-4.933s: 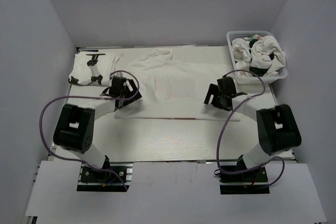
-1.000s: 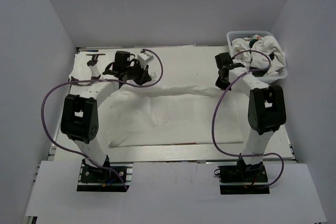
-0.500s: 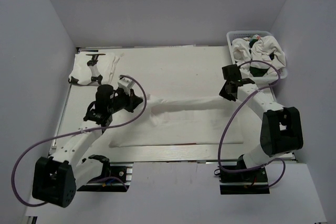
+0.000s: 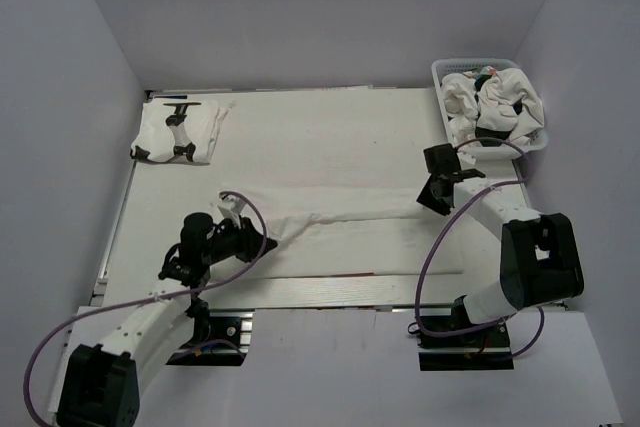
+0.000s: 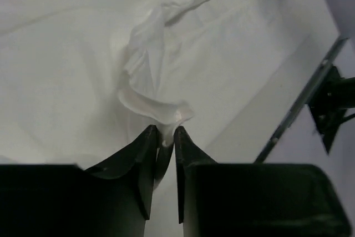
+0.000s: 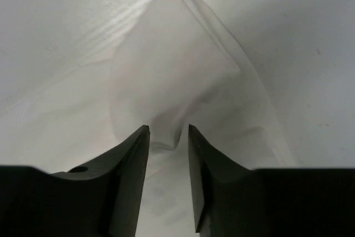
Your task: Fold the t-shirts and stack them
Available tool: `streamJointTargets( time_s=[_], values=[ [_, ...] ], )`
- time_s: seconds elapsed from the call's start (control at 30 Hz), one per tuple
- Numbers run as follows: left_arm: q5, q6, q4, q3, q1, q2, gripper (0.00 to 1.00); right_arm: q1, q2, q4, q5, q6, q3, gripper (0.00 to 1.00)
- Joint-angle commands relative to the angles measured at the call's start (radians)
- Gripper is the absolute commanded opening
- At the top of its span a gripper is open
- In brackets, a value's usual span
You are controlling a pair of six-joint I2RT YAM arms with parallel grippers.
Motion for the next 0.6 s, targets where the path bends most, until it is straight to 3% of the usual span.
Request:
streamJointTargets(
  time_s=[0.0,0.03,0.07,0.1,0.13,0.2,0.3,0.43,0.5,0.57],
  values=[
    [0.127,-0.212,0.035,-0.121,-0.001,-0.146,0.31,-0.006,-0.068,-0.04,0.042,0.062,-0.066,0.45],
    [0.148,-0.255,0.014,-0.141,-0.001,-0.188,0.47,-0.006,-0.109,-0.052,0.053,0.08,-0.075,0.6],
    [0.162,-0.274,-0.026,-0.141,-0.001,-0.284,0.82,-0.009,-0.125,-0.083,0.059,0.083,-0.087,0.72],
    [0.162,-0.291,-0.119,-0.141,-0.001,-0.333,1.0,-0.01,-0.143,-0.094,0.085,0.082,-0.104,0.8],
    [0.162,-0.291,-0.167,-0.129,-0.001,-0.381,1.0,-0.01,-0.156,-0.103,0.091,0.085,-0.112,0.9],
    [0.112,-0.329,-0.204,-0.112,-0.001,-0.486,1.0,-0.01,-0.209,-0.103,0.087,0.077,-0.117,0.9],
    [0.136,-0.404,-0.049,-0.097,-0.001,-0.493,1.0,-0.012,-0.219,-0.099,0.056,0.04,-0.077,0.9],
    [0.035,-0.317,-0.15,0.058,-0.001,-0.36,1.0,-0.001,-0.208,-0.05,-0.003,-0.016,-0.038,0.9],
    [-0.101,-0.34,-0.218,0.136,-0.001,-0.198,1.0,-0.001,-0.193,0.004,-0.039,-0.072,-0.029,0.9],
    [-0.111,-0.322,-0.18,0.168,-0.001,-0.086,1.0,0.01,-0.182,0.083,-0.091,-0.142,-0.026,0.9]
  ],
)
